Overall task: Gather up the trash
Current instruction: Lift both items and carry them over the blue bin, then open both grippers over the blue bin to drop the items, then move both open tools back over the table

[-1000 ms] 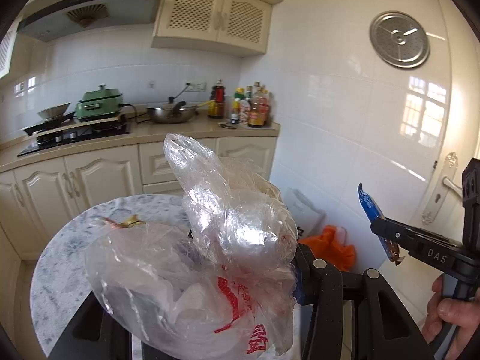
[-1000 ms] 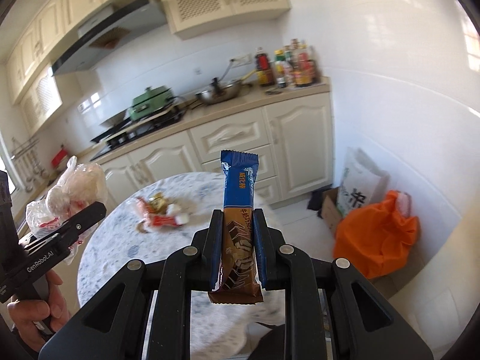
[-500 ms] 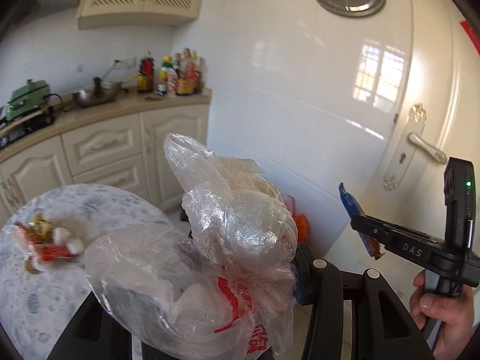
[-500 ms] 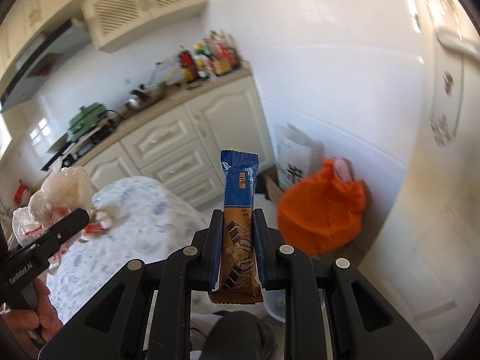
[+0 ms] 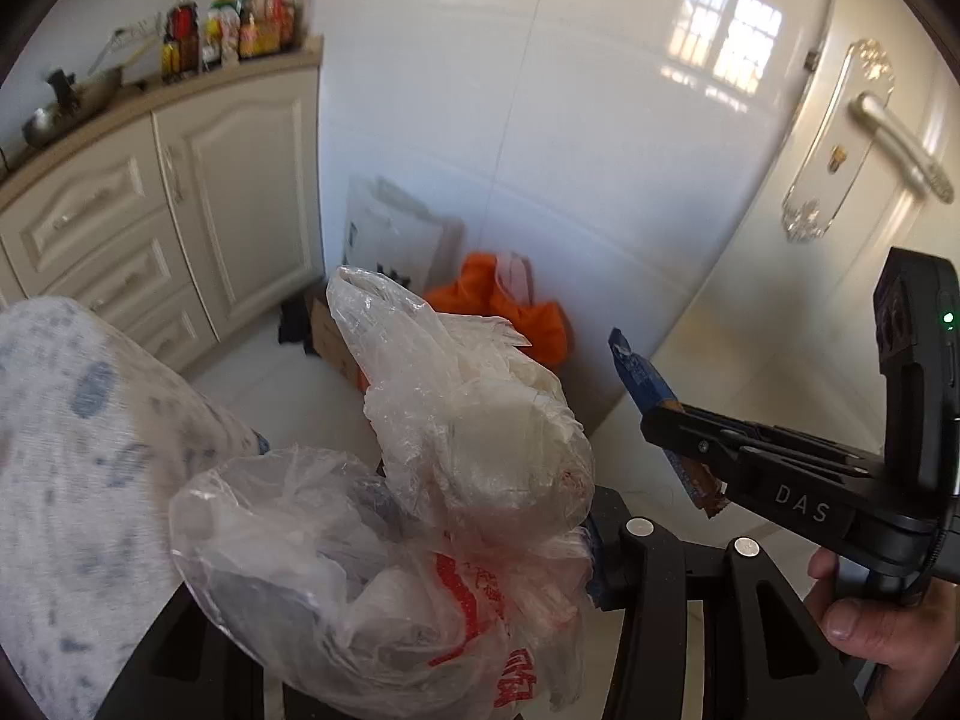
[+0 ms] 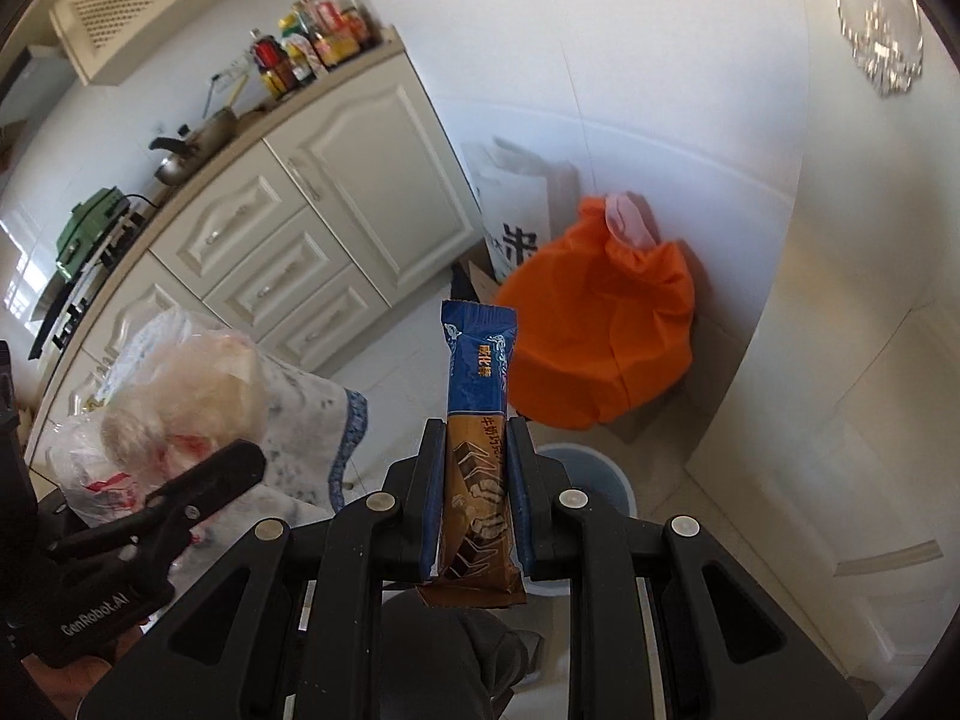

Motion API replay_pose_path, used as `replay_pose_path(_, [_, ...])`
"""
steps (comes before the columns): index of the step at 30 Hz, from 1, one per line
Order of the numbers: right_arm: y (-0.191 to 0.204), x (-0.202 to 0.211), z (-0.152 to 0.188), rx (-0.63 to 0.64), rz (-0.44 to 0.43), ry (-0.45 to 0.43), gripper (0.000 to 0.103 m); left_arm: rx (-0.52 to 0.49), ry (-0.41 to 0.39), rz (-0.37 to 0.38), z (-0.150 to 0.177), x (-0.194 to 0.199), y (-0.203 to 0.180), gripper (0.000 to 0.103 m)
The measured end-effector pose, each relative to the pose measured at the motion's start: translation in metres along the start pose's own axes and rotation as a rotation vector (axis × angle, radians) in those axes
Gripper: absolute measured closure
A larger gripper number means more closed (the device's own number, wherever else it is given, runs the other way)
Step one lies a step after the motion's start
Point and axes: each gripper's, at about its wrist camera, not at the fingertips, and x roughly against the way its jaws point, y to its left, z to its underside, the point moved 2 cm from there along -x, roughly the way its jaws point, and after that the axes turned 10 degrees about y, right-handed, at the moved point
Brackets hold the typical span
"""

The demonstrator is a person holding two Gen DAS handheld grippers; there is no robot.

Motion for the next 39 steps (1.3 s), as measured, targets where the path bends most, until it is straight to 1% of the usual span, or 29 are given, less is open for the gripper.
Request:
replay_pose_path(1, [-0.003,-0.007,-0.001,-0.009,0.0,0.011,0.084,-0.002,0.021,-0.001,-0.009,-0.014,0.003,0.058])
replay_pose_path(5, [-0.018,-0.035,-0.001,-0.045,0.004,0.06,0.084,-0.008,0.097,0.006,-0.028,-0.056,0.005,0.058])
replay_pose_path(9, [-0.029,-0.059,-0.002,-0.08,-0.004,0.098,0.084,-0.022,0.15,0.011,-0.045,-0.086,0.007,0.058])
replay_pose_path(12, [-0.034,-0.074,-0.002,-0.095,-0.011,0.12,0.083,-0.025,0.207,0.008,-0.058,-0.111,0.009,0.052])
replay_pose_path(13, [-0.035,-0.077,-0.003,-0.101,-0.012,0.123,0.081,-0.028,0.22,0.005,-0.064,-0.118,0.005,0.043])
replay_pose_path(14, [-0.037,-0.081,-0.003,-0.108,-0.011,0.125,0.081,-0.029,0.234,-0.002,-0.067,-0.123,0.004,0.031])
replay_pose_path(17, [-0.044,-0.091,-0.002,-0.128,-0.005,0.141,0.081,-0.013,0.231,-0.039,-0.077,-0.131,0.002,0.019])
replay_pose_path(18, [-0.046,-0.093,-0.001,-0.137,-0.008,0.147,0.08,-0.013,0.223,-0.052,-0.08,-0.13,0.002,0.018])
replay_pose_path(19, [-0.049,-0.095,0.001,-0.145,-0.005,0.15,0.072,-0.016,0.214,-0.063,-0.08,-0.128,-0.001,0.015])
replay_pose_path(20, [-0.051,-0.095,0.002,-0.155,0.0,0.153,0.057,-0.02,0.207,-0.074,-0.075,-0.129,-0.006,0.011])
replay_pose_path(21, [-0.052,-0.095,0.003,-0.162,0.001,0.154,0.048,-0.024,0.196,-0.091,-0.071,-0.124,-0.008,0.009])
replay_pose_path(23, [-0.054,-0.092,0.005,-0.179,0.01,0.147,0.01,-0.032,0.173,-0.112,-0.067,-0.118,-0.013,0.006])
replay_pose_path(24, [-0.055,-0.089,0.006,-0.189,0.026,0.136,0.002,-0.031,0.164,-0.118,-0.064,-0.112,-0.016,0.006])
replay_pose_path(26, [-0.058,-0.082,0.008,-0.208,0.064,0.12,0.0,-0.033,0.14,-0.122,-0.062,-0.102,-0.021,0.003])
replay_pose_path(27, [-0.058,-0.08,0.008,-0.215,0.066,0.117,0.0,-0.032,0.125,-0.127,-0.061,-0.096,-0.024,0.003])
replay_pose_path(32, [-0.048,-0.057,0.007,-0.218,0.042,0.078,0.0,-0.032,0.053,-0.137,-0.044,-0.054,-0.03,0.001])
replay_pose_path(35, [-0.036,-0.04,0.006,-0.198,0.028,0.052,0.0,-0.019,0.027,-0.131,-0.029,-0.02,-0.03,0.001])
replay_pose_path(39, [-0.016,-0.017,0.005,-0.163,0.009,0.012,0.0,0.022,-0.031,-0.132,-0.01,0.029,-0.022,0.001])
